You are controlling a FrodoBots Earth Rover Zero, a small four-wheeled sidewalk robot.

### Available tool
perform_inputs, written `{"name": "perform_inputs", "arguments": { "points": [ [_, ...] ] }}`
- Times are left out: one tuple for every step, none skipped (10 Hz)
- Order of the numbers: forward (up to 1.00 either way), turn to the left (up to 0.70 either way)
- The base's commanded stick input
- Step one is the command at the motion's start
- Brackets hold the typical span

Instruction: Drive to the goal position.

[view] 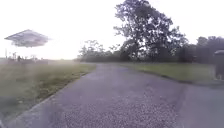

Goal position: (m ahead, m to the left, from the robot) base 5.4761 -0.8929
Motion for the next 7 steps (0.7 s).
{"name": "perform_inputs", "arguments": {
  "points": [
    [0.7, 0.0],
    [0.7, 0.0],
    [0.7, 0.0],
    [0.7, 0.0],
    [0.7, 0.0],
    [0.7, 0.0],
    [0.7, 0.0]
  ]
}}
